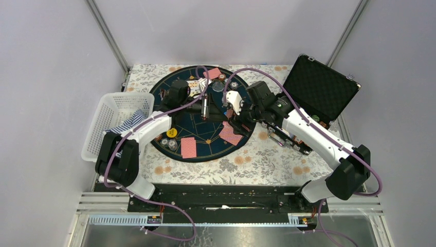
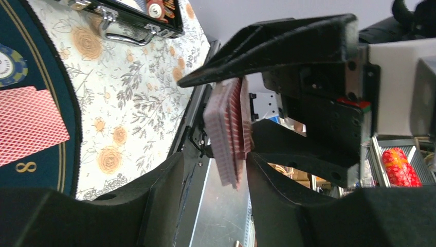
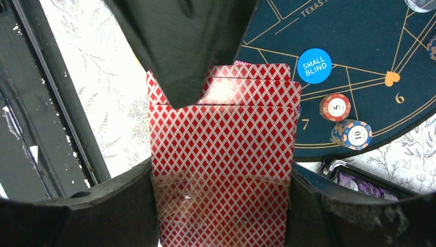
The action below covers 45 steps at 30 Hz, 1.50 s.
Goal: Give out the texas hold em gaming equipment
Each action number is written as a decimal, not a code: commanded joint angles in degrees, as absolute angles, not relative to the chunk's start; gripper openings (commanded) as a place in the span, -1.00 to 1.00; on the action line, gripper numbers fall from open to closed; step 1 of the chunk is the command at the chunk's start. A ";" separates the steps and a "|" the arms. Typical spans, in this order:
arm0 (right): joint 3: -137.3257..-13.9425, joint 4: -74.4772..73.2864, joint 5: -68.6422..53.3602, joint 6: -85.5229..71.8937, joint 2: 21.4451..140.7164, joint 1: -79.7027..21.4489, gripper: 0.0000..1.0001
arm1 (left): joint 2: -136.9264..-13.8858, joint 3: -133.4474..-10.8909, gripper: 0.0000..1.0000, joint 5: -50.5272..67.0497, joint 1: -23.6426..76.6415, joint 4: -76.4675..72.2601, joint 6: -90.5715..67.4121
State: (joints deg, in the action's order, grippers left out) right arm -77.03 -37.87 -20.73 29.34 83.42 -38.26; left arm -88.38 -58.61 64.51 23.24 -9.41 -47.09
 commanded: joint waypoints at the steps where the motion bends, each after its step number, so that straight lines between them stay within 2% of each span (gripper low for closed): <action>1: -79.06 -36.55 -23.37 30.02 81.08 -39.12 -1.00 | -90.03 -62.72 0.00 61.32 23.16 -4.63 -42.27; 7: -78.81 -36.41 -23.14 29.88 80.38 -39.16 -1.00 | -90.60 -63.17 -0.30 59.33 23.08 -0.36 -39.23; 17: -77.66 -35.13 -22.22 29.67 79.59 -39.12 -1.00 | -87.63 -59.60 -0.61 61.77 20.10 -7.39 -44.45; 21: -77.29 -34.79 -21.91 29.61 79.35 -39.16 -1.00 | -86.25 -58.25 -0.67 63.04 19.78 -11.06 -46.26; 23: -76.97 -34.44 -21.65 29.67 79.34 -39.12 -1.00 | -85.40 -57.09 -0.65 64.06 19.69 -15.11 -48.49; 24: -76.73 -34.34 -21.55 29.64 79.34 -39.15 -1.00 | -84.89 -56.44 -0.57 64.37 19.59 -17.04 -49.79; 28: -75.96 -33.58 -21.62 29.96 79.36 -39.12 -1.00 | -83.65 -55.90 0.04 64.20 19.17 -18.40 -50.67; 31: -75.78 -33.57 -22.71 30.52 79.15 -39.11 -1.00 | -82.79 -55.60 0.24 62.94 18.16 -18.46 -51.02; 36: -75.71 -33.09 -24.66 31.33 79.09 -39.16 -1.00 | -82.50 -56.43 0.26 63.32 18.93 -19.32 -51.19; 42: -75.76 -31.40 -26.89 31.49 79.17 -39.11 -1.00 | -83.68 -58.55 0.15 62.47 21.11 -10.87 -46.09; 45: -75.88 -30.72 -27.76 31.31 79.57 -39.11 -1.00 | -84.09 -59.06 0.03 62.70 21.22 -10.31 -46.06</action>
State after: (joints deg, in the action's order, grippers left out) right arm -75.44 -34.76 -24.40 30.63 81.23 -38.52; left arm -84.25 -56.14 62.74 20.93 -11.44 -48.45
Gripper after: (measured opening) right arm 0.720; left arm 0.550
